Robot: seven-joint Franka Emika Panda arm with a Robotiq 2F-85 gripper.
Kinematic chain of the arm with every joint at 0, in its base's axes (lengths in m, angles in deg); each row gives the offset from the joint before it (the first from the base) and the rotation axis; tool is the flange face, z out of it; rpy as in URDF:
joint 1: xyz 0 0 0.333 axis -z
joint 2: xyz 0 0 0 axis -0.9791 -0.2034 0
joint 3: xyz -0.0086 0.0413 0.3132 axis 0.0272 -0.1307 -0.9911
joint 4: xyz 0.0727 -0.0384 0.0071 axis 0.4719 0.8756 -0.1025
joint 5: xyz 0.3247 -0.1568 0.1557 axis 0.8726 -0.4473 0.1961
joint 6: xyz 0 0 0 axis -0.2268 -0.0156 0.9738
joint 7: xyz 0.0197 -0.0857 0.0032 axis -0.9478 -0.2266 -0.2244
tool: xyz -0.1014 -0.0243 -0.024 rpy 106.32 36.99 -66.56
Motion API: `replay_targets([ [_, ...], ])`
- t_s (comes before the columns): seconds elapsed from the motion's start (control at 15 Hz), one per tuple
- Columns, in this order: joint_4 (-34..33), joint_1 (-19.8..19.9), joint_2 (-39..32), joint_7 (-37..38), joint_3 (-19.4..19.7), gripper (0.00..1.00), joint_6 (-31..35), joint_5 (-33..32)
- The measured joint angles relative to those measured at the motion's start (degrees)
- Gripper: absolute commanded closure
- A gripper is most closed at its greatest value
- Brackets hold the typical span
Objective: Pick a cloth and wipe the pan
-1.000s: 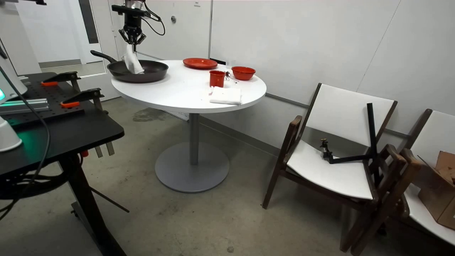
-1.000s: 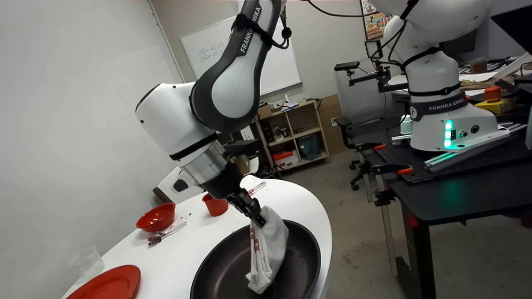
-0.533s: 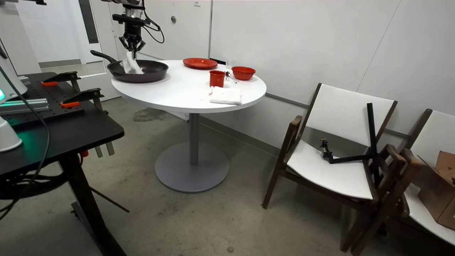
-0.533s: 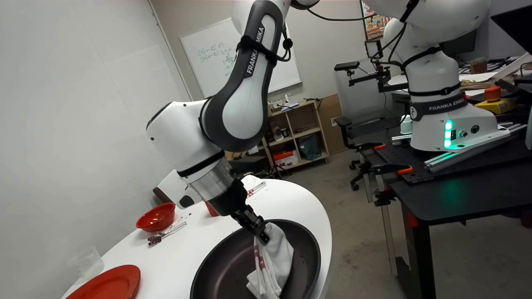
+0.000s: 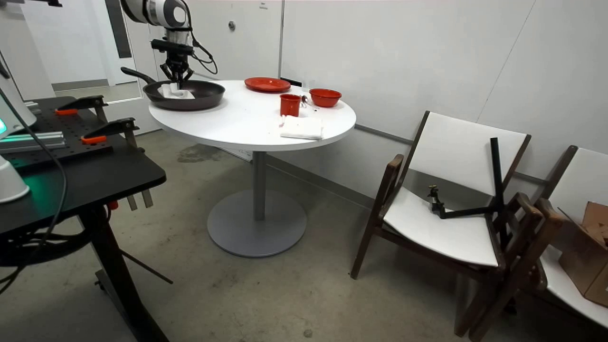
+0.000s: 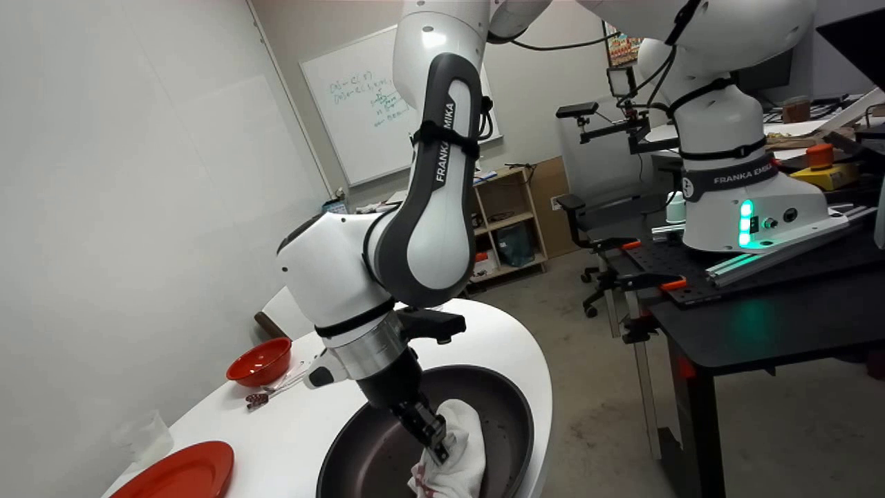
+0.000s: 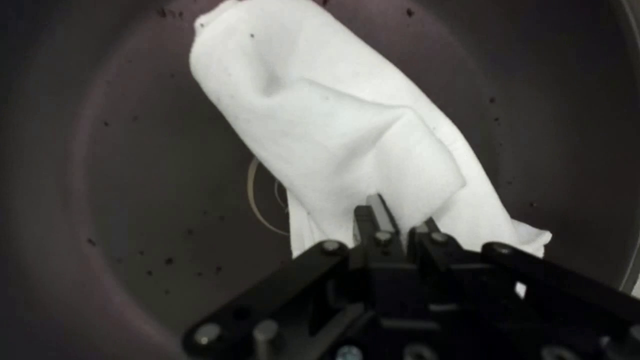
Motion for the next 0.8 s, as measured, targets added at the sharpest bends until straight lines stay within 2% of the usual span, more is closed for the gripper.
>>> replay_targets([
  [0.53, 0.0, 1.0, -2.6, -1.3, -1.1, 0.98, 11.1, 0.1],
  [0.8, 0.1, 3.9, -3.4, -1.2, -1.2, 0.98, 17.1, 1.5],
])
